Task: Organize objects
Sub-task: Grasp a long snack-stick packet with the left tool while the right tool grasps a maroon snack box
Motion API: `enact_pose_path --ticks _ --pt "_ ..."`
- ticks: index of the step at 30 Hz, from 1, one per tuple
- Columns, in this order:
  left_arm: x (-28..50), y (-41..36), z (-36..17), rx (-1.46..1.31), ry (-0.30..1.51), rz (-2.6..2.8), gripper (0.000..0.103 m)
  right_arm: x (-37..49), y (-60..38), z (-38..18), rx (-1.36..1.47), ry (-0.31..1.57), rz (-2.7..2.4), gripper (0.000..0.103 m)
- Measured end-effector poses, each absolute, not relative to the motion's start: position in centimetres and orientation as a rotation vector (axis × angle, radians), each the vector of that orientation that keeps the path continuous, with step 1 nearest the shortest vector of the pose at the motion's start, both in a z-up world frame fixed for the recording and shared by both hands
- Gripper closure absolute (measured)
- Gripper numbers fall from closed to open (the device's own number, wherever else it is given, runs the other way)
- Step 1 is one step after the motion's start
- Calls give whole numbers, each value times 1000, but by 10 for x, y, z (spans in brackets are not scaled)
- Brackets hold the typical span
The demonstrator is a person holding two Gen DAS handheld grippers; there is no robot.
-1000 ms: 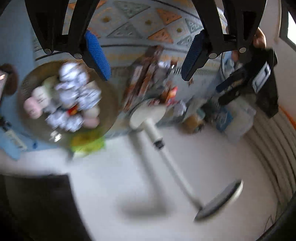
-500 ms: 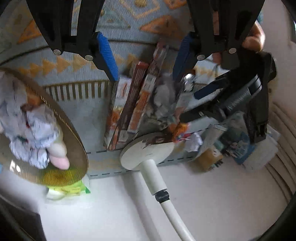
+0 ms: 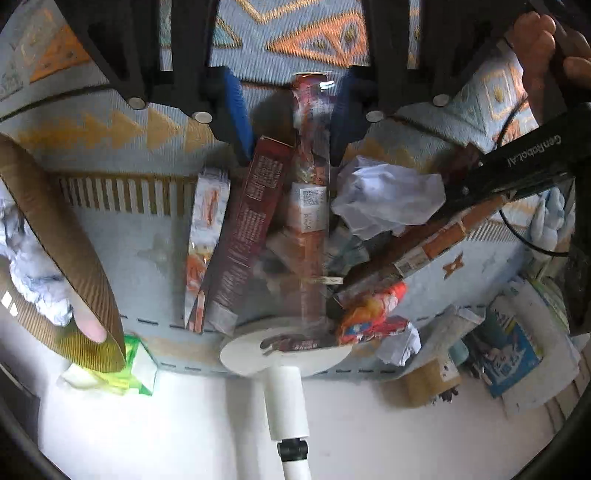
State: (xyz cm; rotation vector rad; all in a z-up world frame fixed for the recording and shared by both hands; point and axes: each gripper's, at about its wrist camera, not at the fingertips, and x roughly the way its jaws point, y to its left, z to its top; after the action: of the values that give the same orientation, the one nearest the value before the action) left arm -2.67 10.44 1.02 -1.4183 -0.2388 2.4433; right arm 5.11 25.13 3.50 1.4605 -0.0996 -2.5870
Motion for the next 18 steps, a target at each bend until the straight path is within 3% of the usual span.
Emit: enact_pose_path --ticks 4,12,15,18 --pt "0 103 12 -1401 -230 2414 82 67 274 34 1455 -161 -2571 67" --pt "74 122 23 -1327 -109 2249 81 135 296 44 1438 -209 -2588 67" --pt "86 116 32 -1311 -37 2327 73 153 305 48 1433 -194 -2630 67" --pt "71 98 42 -1252 -120 2436 69 158 314 48 1436 -203 -2662 67"
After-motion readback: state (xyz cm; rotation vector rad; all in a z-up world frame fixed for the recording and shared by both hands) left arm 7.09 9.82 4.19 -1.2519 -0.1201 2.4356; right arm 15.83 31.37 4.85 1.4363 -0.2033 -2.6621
